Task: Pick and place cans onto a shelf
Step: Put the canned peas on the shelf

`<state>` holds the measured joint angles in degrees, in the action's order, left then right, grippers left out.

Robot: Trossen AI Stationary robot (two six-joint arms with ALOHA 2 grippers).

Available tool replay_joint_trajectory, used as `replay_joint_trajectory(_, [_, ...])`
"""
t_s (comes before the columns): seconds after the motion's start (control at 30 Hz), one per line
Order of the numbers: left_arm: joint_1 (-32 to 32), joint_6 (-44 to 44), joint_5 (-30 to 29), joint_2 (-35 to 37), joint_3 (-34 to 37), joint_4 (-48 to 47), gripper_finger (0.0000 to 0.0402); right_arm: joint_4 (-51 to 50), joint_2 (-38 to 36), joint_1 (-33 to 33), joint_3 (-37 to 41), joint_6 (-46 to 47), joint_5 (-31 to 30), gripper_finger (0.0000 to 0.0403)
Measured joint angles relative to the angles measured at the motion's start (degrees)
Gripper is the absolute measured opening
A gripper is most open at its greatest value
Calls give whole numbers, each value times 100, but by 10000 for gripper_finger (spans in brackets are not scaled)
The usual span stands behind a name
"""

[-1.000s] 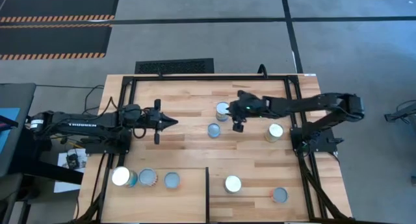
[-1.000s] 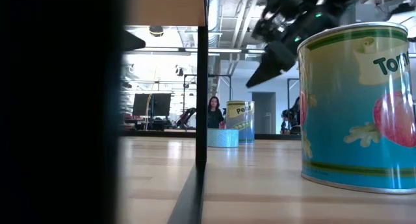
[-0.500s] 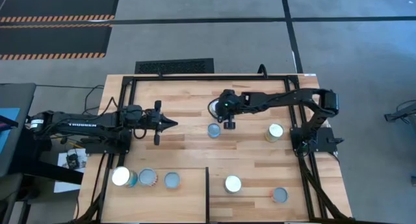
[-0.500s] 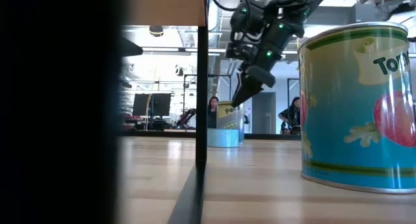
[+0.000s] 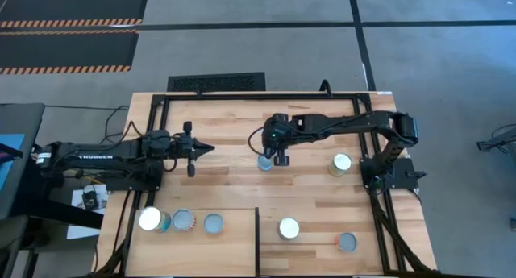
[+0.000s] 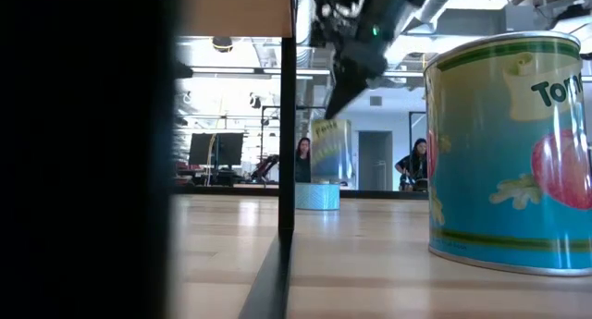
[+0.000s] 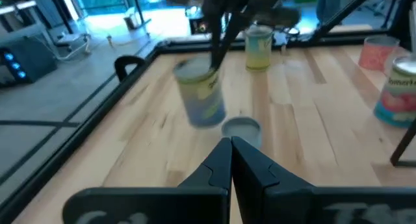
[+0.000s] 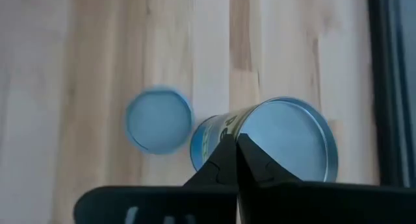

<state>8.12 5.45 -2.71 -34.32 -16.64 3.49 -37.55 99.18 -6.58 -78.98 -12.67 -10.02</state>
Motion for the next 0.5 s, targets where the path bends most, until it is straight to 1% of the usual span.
replay_joint_trajectory(0.17, [0, -18, -267, 571, 4, -639, 0, -726, 4, 534, -916, 455, -380, 4])
replay_joint_trajectory(0.3, [0, -148, -476, 977, 4, -895, 0, -1376, -1, 1090, -1906, 924, -535, 6])
replay_joint_trajectory(0.43, [2, -207, -618, 1241, 4, -907, 0, -1519, 51, 1737, -2701, 1291, -551, 4])
replay_joint_trajectory(0.5, [1, -211, -671, 1291, 4, -921, 0, -1527, 76, 2072, -2964, 1403, -555, 4])
